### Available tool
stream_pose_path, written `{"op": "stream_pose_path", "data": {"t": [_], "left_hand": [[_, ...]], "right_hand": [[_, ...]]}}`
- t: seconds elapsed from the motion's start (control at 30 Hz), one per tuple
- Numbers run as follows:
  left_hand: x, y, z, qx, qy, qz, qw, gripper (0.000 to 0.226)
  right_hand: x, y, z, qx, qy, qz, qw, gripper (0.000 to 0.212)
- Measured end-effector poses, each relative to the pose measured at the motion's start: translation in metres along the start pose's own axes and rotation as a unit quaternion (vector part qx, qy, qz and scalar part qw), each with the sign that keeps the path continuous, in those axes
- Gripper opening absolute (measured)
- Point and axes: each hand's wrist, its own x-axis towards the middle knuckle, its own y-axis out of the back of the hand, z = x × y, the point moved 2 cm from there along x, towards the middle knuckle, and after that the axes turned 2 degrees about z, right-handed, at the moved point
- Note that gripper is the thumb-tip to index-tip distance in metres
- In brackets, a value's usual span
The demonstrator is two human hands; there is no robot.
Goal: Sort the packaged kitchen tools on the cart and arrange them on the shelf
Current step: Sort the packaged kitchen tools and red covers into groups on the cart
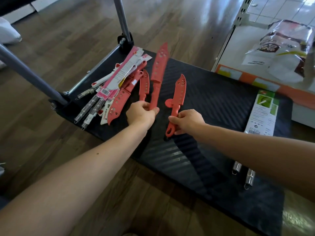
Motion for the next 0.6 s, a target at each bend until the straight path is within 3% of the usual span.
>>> {"op": "stream_pose_path", "data": {"t": [0.27,0.53,0.6], "left_hand": [[-0.043,-0.051,0.003,0.067,0.013,-0.159,0.985,0.011],[-0.067,-0.071,0.003,0.125,0.001,-0.214,0.969,0.023],[-0.071,-0.073,0.003,0.149,-0.027,-0.229,0.961,0.021]], "right_hand": [[-0.017,0.047,0.025,-0.024,-0.028,0.033,0.999,0.023],[-0.031,0.077,0.058,-0.032,-0.085,0.054,0.994,0.025],[-0.031,0.081,0.062,-0.109,-0.086,0.046,0.989,0.026]]}}
